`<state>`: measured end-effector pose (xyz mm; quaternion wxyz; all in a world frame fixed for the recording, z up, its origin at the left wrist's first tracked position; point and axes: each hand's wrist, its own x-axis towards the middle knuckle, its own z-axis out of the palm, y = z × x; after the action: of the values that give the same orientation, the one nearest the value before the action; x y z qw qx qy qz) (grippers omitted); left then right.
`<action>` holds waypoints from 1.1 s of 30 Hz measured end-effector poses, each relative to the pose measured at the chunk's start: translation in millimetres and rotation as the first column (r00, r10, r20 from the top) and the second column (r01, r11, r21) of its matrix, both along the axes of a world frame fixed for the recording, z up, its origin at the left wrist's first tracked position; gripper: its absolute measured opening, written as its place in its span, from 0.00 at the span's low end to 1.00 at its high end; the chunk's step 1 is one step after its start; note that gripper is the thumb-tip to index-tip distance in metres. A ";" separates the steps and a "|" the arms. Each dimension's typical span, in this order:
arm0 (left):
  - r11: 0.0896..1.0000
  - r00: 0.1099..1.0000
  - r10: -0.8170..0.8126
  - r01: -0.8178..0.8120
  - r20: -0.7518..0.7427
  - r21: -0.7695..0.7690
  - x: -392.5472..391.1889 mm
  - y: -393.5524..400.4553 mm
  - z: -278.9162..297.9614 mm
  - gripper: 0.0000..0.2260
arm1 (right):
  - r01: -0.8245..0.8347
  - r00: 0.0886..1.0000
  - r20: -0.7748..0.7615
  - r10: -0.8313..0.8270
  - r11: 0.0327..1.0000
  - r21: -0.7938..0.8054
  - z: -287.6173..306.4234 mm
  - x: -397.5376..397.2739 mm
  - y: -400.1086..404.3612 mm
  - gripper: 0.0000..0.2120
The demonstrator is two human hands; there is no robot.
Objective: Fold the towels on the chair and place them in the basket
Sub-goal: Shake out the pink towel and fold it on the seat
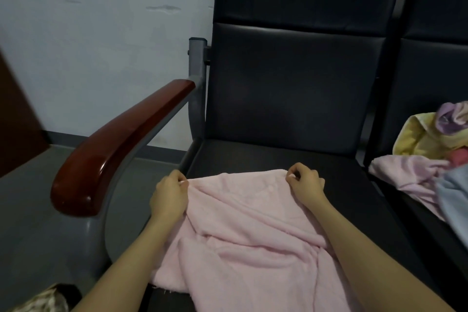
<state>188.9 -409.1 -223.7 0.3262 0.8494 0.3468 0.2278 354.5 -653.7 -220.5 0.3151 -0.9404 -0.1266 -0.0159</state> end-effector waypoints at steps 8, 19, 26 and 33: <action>0.992 0.970 -0.101 0.081 0.220 0.100 -10.0 -21.3 18.3 0.05 | -0.023 0.999 0.031 0.008 0.849 0.528 19.5 -38.9 -21.5 0.05; 0.923 0.844 -0.381 0.323 0.378 0.211 -28.3 -61.9 105.9 0.05 | -0.085 0.945 0.297 -0.137 0.773 0.629 97.0 -84.6 -87.0 0.06; 0.890 0.790 -0.440 0.320 0.428 0.324 -39.3 -77.1 169.1 0.10 | -0.095 0.839 0.453 -0.302 0.737 0.669 158.0 -110.4 -126.5 0.07; 0.809 0.778 -0.524 0.328 0.347 0.487 -47.8 -82.7 217.1 0.13 | -0.139 0.802 0.474 -0.364 0.658 0.740 210.0 -138.7 -155.0 0.10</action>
<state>141.1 -491.8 -6.7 0.2626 0.8741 -0.0022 0.4086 215.8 -808.6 -10.6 0.6139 -0.6805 -0.1373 -0.3757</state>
